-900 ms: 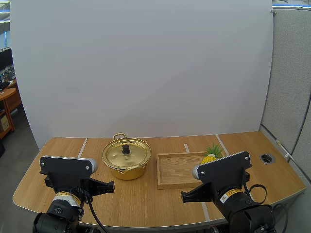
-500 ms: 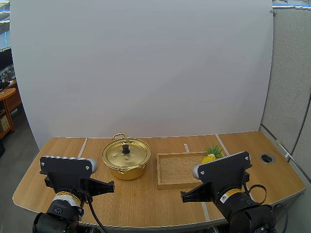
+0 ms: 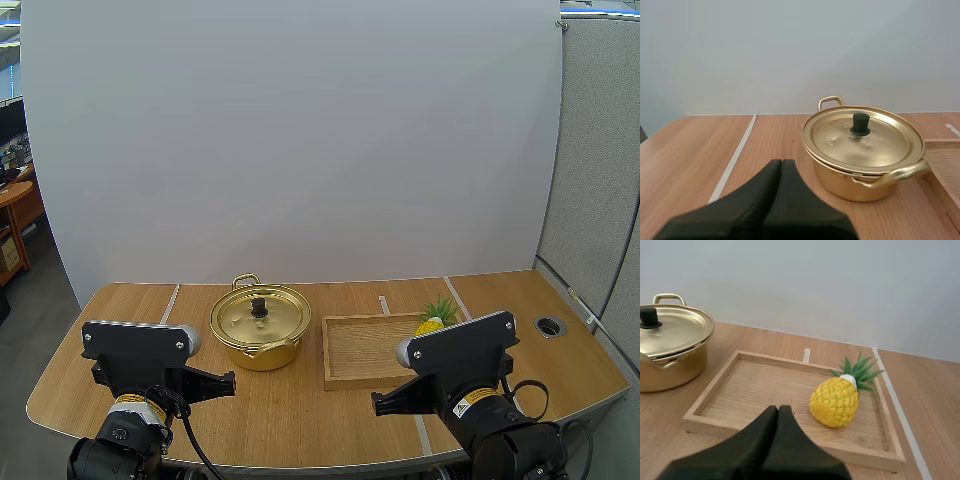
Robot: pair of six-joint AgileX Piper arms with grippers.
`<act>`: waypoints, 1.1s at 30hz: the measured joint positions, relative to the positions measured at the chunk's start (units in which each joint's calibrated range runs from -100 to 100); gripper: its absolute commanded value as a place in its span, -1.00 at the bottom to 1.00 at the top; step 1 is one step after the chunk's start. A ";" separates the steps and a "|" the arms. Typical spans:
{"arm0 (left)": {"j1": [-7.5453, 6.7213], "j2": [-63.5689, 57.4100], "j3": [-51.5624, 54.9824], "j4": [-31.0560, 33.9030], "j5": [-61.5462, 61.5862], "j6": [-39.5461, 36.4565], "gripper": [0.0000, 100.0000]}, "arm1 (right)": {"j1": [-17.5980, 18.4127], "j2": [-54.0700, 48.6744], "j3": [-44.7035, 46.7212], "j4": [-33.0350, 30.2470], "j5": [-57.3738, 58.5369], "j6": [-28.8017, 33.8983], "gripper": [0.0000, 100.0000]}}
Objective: Open the pot, put the pineapple inside, and close it
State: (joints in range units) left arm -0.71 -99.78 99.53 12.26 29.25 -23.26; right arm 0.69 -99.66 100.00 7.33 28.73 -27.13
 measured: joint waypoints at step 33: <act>0.00 -0.22 -33.39 0.00 25.08 3.81 -1.00 | 0.00 -0.23 -33.98 -0.60 31.70 3.97 -1.00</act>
State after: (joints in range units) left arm -0.71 -100.00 66.14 12.26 54.34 -19.44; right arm 0.69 -99.89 66.02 6.73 60.43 -23.17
